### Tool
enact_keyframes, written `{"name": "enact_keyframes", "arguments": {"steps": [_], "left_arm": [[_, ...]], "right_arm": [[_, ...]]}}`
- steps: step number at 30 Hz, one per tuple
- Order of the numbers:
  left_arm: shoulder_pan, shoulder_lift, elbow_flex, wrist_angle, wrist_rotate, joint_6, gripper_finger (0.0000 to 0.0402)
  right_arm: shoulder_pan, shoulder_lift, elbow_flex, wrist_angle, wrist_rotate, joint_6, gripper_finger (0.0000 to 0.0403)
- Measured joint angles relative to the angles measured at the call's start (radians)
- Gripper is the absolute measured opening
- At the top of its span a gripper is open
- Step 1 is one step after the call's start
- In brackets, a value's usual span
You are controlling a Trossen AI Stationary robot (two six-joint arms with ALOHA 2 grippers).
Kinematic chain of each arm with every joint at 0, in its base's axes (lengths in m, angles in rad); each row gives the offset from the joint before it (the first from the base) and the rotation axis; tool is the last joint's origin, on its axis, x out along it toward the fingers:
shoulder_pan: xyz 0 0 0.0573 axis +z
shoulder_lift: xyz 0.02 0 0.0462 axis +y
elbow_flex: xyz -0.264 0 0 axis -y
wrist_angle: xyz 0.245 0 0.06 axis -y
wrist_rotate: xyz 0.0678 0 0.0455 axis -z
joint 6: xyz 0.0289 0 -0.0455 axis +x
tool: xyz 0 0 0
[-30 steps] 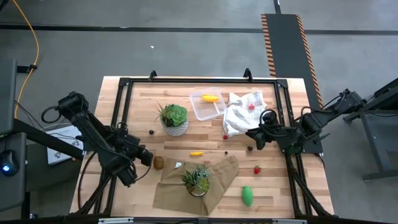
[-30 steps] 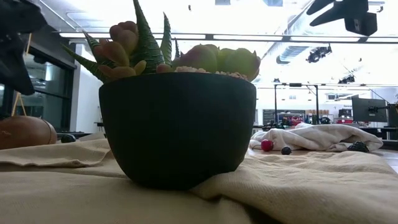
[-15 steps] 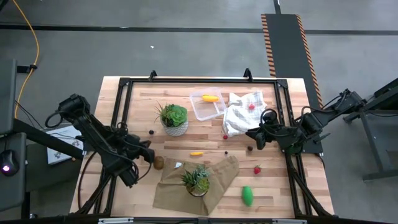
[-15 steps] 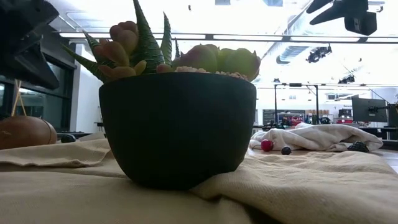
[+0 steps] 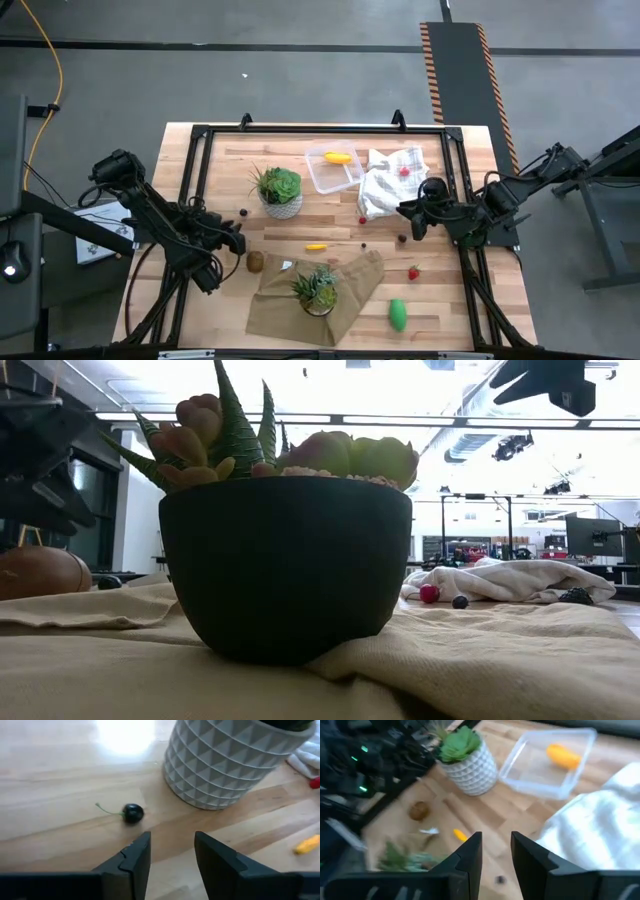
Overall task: Pick and placing Produce into tupperware
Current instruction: Put the black cherry into the transparent bin
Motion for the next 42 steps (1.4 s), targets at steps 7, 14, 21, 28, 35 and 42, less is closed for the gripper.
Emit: {"name": "enact_keyframes", "arguments": {"steps": [7, 14, 21, 28, 35, 42], "left_arm": [[0.000, 0.003, -0.037, 0.072, -0.024, 0.065, 0.0147], [0.000, 0.038, -0.054, 0.159, -0.007, 0.246, 0.0147], [0.001, 0.112, -0.054, 0.147, -0.018, 0.289, 0.0147], [0.001, 0.207, -0.054, 0.148, -0.004, 0.172, 0.0147], [0.001, 0.269, -0.054, 0.149, 0.007, 0.111, 0.0147], [0.089, 0.272, -0.054, 0.149, -0.019, 0.154, 0.0147]], "right_arm": [[-0.005, 0.000, 0.000, -0.109, 0.009, -0.079, 0.0094], [0.020, 0.000, 0.000, -0.118, -0.041, -0.074, 0.0094], [0.024, 0.000, 0.000, -0.118, -0.040, -0.059, 0.0094], [0.024, 0.000, 0.000, -0.118, -0.039, -0.031, 0.0094], [0.024, 0.000, 0.000, -0.117, -0.039, -0.009, 0.0094], [0.024, 0.000, 0.000, -0.117, -0.017, 0.013, 0.0094]]}}
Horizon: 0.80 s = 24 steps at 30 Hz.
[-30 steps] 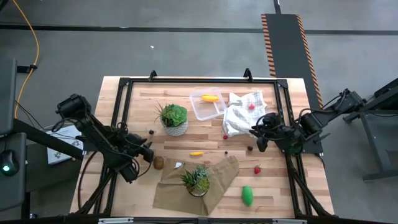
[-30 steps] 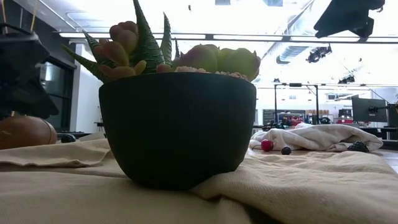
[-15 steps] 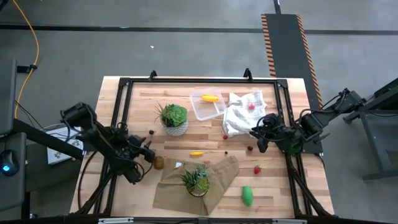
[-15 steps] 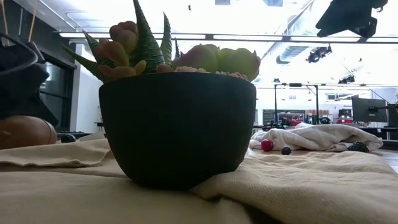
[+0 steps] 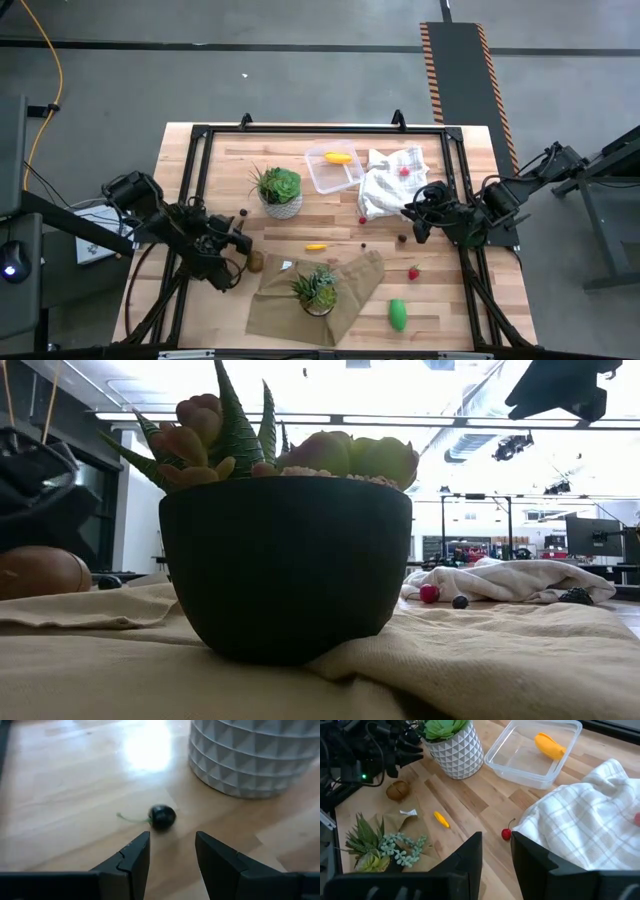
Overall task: Pick and placing Produce into tupperware
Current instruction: Put the black cherry into the transparent bin
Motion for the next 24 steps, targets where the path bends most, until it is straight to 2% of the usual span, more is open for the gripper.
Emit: {"name": "enact_keyframes", "arguments": {"steps": [8, 19, 24], "left_arm": [[0.101, 0.000, 0.000, 0.005, -0.017, 0.034, 0.0147], [0.108, 0.000, 0.000, 0.053, -0.045, 0.035, 0.0147], [0.108, -0.004, 0.000, 0.052, -0.048, 0.029, 0.0147]], "right_arm": [[0.000, 0.000, 0.000, 0.005, 0.000, 0.035, 0.0094], [0.000, 0.000, 0.000, 0.024, 0.000, 0.030, 0.0094], [0.000, 0.000, 0.000, 0.019, 0.000, -0.038, 0.0094]]}}
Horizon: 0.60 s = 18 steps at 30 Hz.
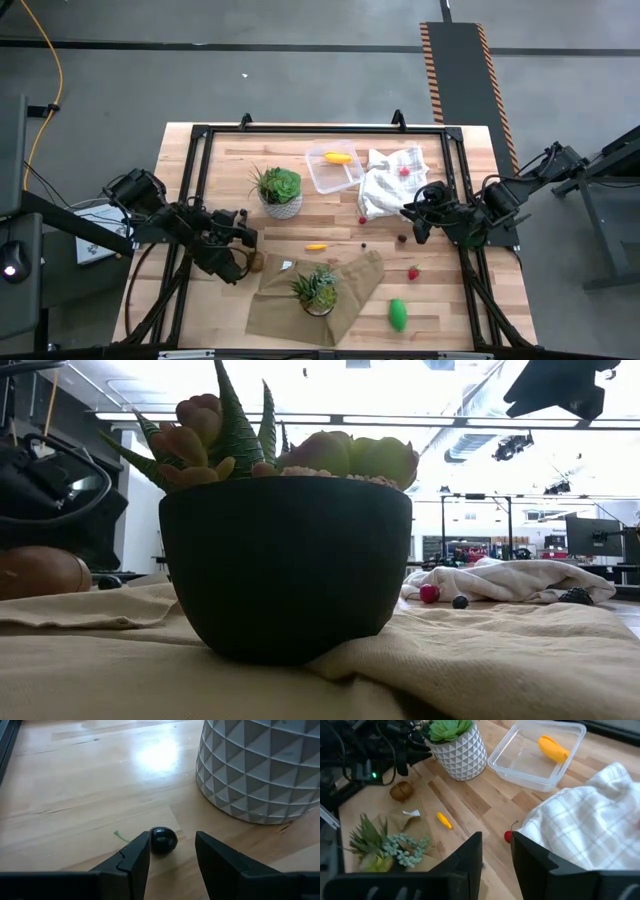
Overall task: Pick and placing Produce into tupperware
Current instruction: Put the black cherry into the transparent bin
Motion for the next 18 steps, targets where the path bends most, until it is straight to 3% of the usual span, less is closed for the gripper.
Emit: {"name": "enact_keyframes", "arguments": {"steps": [5, 18], "left_arm": [[0.000, 0.000, 0.000, -0.002, -0.001, -0.042, 0.0147], [0.000, 0.000, 0.000, -0.004, 0.017, -0.047, 0.0147]], "right_arm": [[0.000, 0.000, 0.000, -0.080, 0.000, -0.080, 0.0094], [0.059, -0.003, 0.000, -0.239, 0.016, -0.009, 0.0094]]}}
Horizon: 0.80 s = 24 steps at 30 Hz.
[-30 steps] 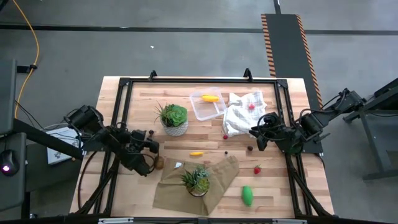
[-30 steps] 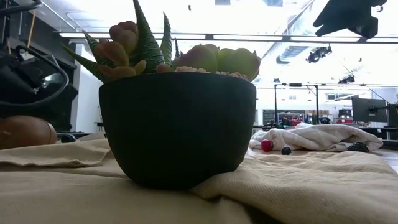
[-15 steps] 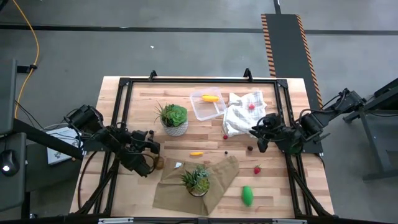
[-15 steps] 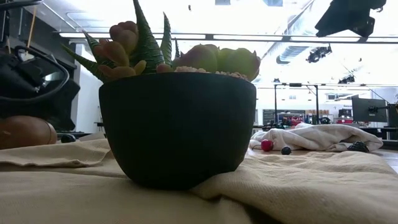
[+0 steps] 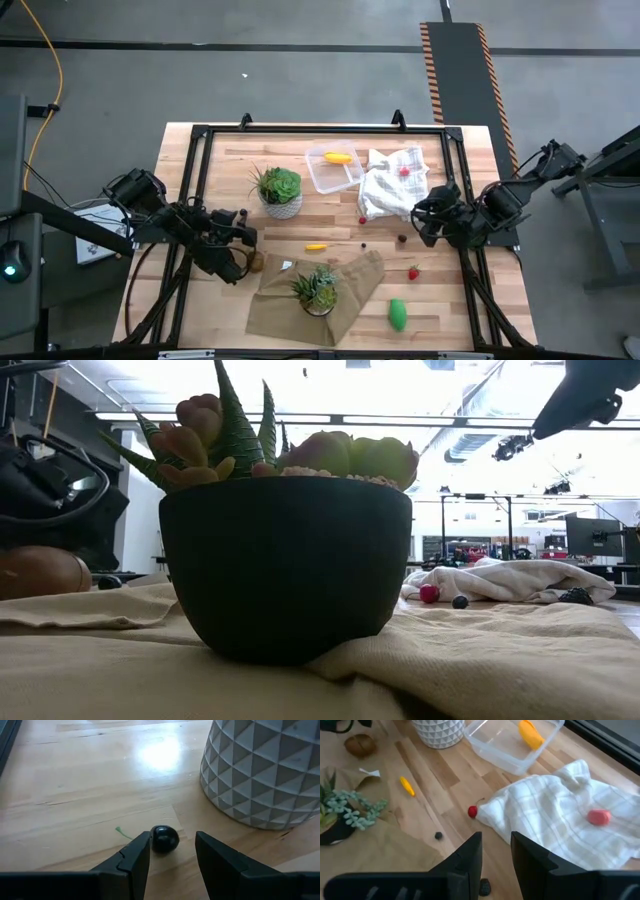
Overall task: Pick and placing Produce into tupperware
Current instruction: Put the black cherry into the transparent bin
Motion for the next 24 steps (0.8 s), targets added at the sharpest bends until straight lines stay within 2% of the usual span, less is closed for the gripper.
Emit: {"name": "enact_keyframes", "arguments": {"steps": [4, 12, 18, 24], "left_arm": [[0.000, 0.000, 0.000, 0.005, 0.043, 0.020, 0.0147], [0.000, 0.000, 0.000, 0.012, 0.045, 0.038, 0.0147], [0.000, 0.000, 0.038, -0.025, 0.044, 0.188, 0.0147], [0.000, -0.028, 0.075, -0.083, 0.103, 0.276, 0.0147]], "right_arm": [[0.000, 0.000, 0.000, 0.005, 0.010, 0.006, 0.0094], [0.000, 0.000, 0.000, 0.024, 0.010, 0.006, 0.0094], [0.000, 0.000, 0.000, 0.024, 0.010, 0.007, 0.0094], [0.000, 0.000, 0.000, 0.024, 0.010, 0.036, 0.0094]]}}
